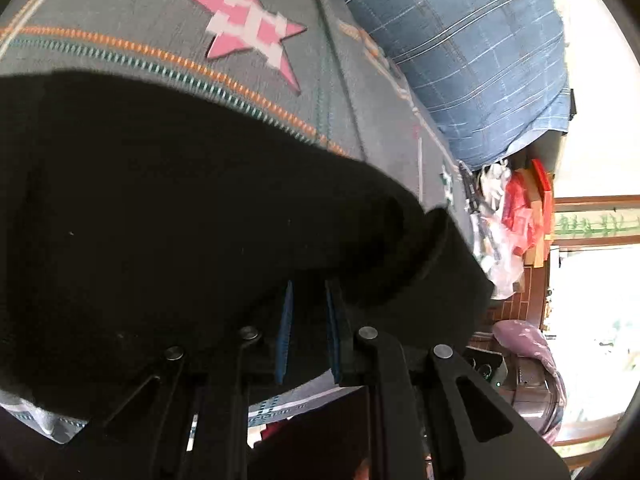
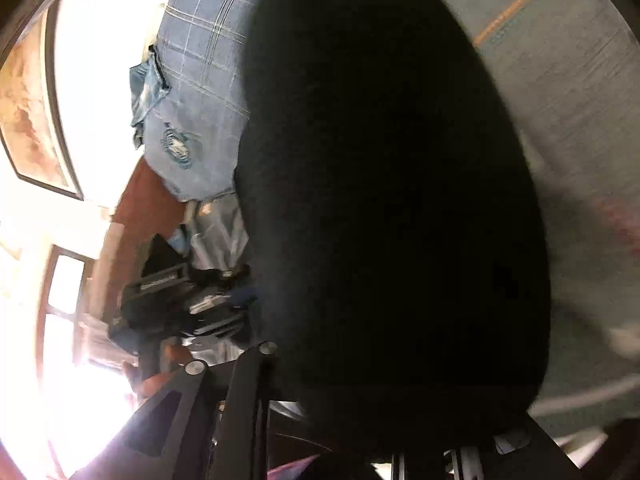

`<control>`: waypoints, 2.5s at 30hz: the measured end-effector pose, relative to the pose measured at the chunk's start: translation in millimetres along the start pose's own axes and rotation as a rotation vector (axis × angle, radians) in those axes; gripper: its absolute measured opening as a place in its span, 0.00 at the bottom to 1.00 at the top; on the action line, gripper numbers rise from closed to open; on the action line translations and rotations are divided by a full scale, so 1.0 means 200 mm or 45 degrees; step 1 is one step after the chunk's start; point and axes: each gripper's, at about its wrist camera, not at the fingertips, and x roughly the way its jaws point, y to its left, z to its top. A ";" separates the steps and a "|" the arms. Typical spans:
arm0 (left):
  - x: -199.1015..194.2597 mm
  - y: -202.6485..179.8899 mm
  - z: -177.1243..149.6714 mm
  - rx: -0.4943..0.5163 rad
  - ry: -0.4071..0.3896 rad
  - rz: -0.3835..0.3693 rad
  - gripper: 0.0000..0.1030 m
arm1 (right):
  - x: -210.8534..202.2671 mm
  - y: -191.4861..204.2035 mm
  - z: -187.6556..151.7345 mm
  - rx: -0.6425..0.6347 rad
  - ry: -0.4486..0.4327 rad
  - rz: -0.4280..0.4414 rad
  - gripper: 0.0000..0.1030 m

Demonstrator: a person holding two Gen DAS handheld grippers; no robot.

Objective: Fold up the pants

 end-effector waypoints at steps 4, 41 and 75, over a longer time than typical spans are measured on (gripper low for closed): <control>0.00 -0.11 0.03 0.080 0.012 -0.088 0.41 | -0.19 -0.03 0.01 0.011 -0.128 -0.053 0.40; 0.18 -0.21 0.07 0.007 0.047 0.076 0.12 | -0.13 -0.10 0.15 0.162 -0.131 0.048 0.22; 0.15 -0.47 -0.09 0.435 -0.078 0.194 0.32 | -0.22 0.13 0.43 -0.371 -0.243 -0.323 0.42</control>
